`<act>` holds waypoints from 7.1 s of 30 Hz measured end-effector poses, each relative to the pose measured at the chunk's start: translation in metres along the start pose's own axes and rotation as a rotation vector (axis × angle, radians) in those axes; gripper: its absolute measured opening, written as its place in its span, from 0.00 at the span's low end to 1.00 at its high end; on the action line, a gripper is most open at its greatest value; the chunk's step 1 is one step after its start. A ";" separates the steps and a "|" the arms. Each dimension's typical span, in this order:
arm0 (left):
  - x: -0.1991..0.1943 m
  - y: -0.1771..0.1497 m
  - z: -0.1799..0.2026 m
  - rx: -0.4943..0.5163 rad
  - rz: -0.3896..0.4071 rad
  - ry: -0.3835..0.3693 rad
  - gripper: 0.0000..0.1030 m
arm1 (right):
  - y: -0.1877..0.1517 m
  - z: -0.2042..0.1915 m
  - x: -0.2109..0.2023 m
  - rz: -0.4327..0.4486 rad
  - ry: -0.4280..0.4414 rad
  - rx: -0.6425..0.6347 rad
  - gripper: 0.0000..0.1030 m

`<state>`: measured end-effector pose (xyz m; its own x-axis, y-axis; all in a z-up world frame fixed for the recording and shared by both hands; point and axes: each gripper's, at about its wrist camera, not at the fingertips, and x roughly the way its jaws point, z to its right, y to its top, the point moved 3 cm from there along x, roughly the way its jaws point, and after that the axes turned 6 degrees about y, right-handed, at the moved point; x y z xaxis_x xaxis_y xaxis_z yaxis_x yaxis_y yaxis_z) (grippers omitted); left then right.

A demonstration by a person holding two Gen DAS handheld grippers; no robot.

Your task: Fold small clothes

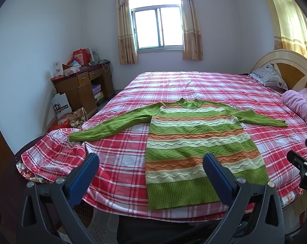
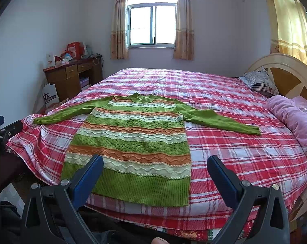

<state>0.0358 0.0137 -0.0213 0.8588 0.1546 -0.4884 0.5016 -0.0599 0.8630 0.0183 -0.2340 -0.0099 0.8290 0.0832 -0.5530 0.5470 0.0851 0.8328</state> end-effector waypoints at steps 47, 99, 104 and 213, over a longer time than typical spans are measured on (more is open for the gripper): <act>0.102 0.028 0.009 0.084 -0.075 0.047 1.00 | 0.002 0.101 0.095 -0.052 0.053 0.175 0.99; 0.380 0.050 0.045 0.011 -0.320 0.230 1.00 | 0.052 0.460 0.257 -0.177 -0.285 0.498 0.08; 0.375 0.054 0.032 -0.014 -0.298 0.230 1.00 | 0.091 0.434 0.245 -0.132 -0.260 0.437 0.08; 0.351 0.000 -0.065 -0.253 -0.269 0.183 1.00 | 0.084 -0.136 0.440 -0.290 0.372 -0.230 0.47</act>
<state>0.3308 0.1320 -0.1845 0.6560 0.3059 -0.6900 0.6448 0.2480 0.7230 0.4135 -0.0551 -0.1866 0.5269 0.3675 -0.7664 0.6736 0.3693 0.6402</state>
